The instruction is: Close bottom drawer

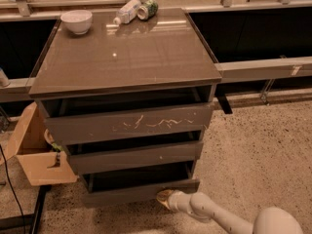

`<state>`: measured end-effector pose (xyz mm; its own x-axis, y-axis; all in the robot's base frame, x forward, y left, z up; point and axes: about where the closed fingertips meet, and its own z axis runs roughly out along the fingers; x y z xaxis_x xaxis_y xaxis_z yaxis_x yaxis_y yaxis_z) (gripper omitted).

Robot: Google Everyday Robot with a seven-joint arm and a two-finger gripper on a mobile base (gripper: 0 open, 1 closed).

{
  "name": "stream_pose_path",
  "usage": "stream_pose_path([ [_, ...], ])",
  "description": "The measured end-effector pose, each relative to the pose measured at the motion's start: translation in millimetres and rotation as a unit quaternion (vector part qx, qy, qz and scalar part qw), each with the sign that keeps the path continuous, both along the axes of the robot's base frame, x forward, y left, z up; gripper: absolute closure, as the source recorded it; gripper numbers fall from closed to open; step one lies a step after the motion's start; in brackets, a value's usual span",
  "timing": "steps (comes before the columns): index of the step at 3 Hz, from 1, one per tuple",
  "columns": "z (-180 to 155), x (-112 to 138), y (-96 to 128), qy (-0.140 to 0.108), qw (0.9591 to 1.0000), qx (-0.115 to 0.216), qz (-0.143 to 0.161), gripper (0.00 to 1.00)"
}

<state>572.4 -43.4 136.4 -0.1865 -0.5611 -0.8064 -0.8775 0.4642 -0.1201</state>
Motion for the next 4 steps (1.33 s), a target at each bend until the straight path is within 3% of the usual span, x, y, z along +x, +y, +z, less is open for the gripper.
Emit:
stream_pose_path([
  [4,-5.3,68.1,45.0,-0.036,0.9988,0.022,0.023,1.0],
])
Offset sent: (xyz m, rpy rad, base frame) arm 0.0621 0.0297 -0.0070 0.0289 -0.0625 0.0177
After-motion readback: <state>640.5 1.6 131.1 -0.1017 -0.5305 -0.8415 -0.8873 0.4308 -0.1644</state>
